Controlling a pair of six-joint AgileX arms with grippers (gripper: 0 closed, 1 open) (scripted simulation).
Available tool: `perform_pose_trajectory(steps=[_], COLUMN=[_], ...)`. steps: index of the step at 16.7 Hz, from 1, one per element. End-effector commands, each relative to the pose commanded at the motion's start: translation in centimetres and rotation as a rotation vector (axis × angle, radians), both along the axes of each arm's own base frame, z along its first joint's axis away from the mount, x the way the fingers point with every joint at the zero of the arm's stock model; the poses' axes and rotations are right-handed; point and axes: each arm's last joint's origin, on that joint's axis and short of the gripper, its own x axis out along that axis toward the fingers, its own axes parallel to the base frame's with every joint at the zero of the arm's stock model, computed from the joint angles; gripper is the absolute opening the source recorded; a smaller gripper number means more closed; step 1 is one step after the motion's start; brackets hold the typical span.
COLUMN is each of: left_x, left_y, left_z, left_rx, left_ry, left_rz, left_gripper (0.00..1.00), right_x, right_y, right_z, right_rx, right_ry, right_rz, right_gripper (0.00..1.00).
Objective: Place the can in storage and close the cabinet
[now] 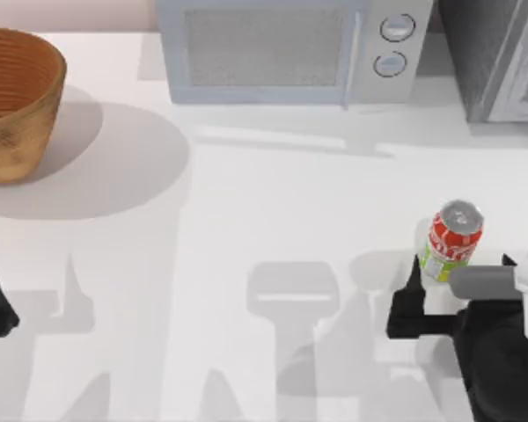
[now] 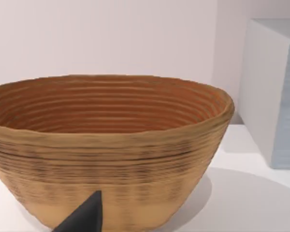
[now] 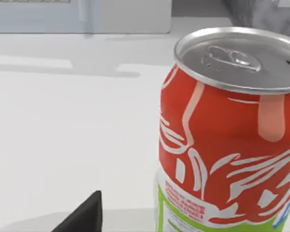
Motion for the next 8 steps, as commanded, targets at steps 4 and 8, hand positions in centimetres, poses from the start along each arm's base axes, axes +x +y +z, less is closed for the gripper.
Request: perform_pose_trajectory(steps=[4,8], left_x=[0.0,0.0], left_y=[0.0,0.0], left_z=[0.0,0.0], left_rx=[0.0,0.0], left_ry=[0.0,0.0], left_rz=[0.0,0.0], left_gripper=[1.0,1.0], right_x=[0.1,2.6], right_y=[-0.1,0.2], right_z=[0.0,-0.5], right_rx=[-0.002,0.0], right_ry=[0.003,0.0], right_rz=[-0.002,0.0], right_gripper=[1.0,1.0])
